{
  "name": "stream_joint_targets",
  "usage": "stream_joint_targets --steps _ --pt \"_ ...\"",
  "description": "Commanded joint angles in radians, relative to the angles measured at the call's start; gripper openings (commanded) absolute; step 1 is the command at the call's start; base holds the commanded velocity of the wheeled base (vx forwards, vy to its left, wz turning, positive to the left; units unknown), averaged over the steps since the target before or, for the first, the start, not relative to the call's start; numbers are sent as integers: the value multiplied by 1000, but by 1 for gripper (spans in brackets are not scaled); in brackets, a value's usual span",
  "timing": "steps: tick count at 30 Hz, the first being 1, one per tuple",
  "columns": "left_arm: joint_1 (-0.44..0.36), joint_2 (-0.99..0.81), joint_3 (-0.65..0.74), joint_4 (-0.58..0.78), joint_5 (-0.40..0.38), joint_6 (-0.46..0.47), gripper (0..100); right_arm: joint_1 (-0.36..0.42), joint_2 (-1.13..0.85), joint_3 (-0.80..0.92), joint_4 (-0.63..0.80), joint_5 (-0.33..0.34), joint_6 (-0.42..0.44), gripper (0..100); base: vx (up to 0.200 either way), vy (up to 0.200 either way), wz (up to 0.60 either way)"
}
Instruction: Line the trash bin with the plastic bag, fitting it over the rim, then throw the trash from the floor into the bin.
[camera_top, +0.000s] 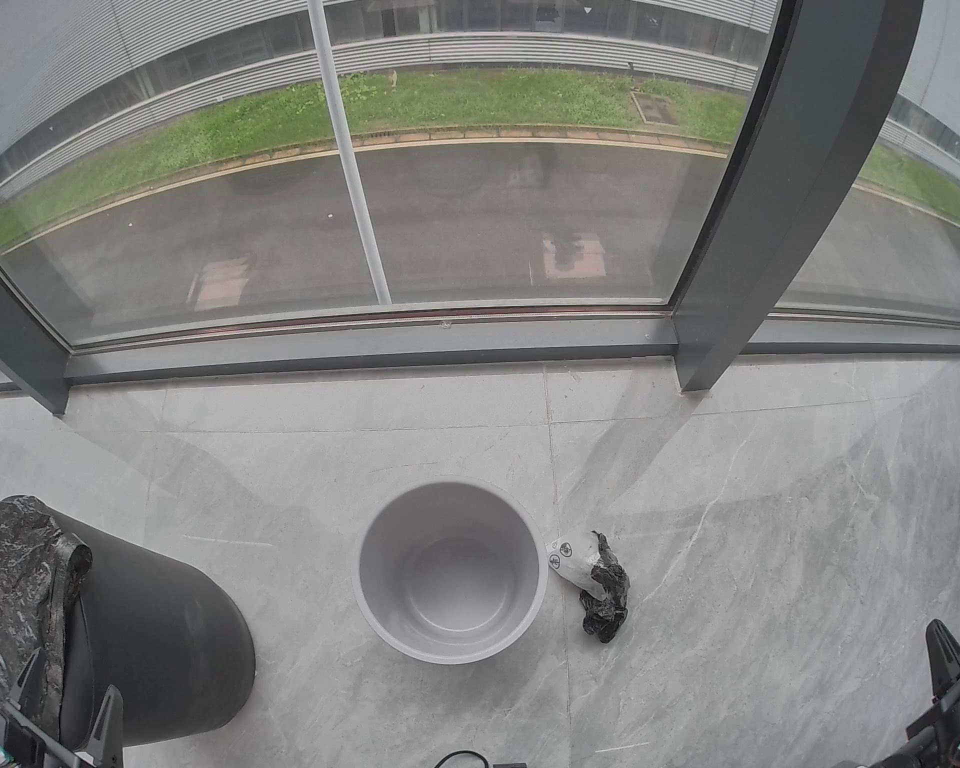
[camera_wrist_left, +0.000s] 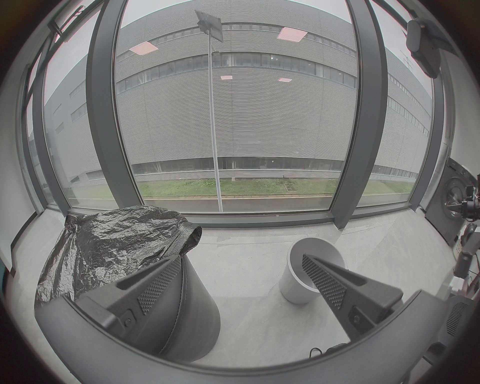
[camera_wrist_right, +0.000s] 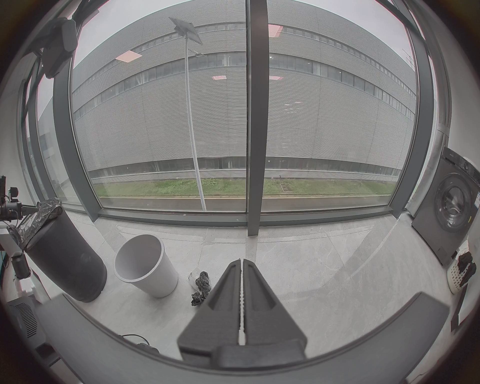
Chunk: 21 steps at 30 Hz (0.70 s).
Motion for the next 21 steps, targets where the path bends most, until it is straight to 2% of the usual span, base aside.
stream_joint_targets --steps 1,9,12,13,14,15,17,19,21 --pt "1 -16 17 -1 2 -6 100 0 -15 18 0 1 2 0 0 0 0" --pt "1 -18 10 -20 16 -3 100 0 -13 -8 -19 2 -28 0 0 0 0" --pt "-16 88 -300 14 20 -122 100 3 116 -245 -34 5 14 0 0 0 0" --pt "-16 88 -300 14 20 -122 100 3 116 -245 -34 5 14 0 0 0 0" --pt "-23 153 -437 143 10 -144 100 3 206 -311 -53 11 17 0 0 0 0" --pt "-19 157 -448 174 8 -127 100 1 228 -317 -60 18 9 0 0 0 0" --pt "-15 160 -434 221 -6 -24 100 4 331 -320 -103 57 -47 0 0 0 0" --pt "-18 163 -420 226 -7 2 100 6 378 -320 -120 65 -49 0 0 0 0" --pt "-21 199 -374 237 11 60 100 29 550 -324 -223 64 -44 0 0 0 0"
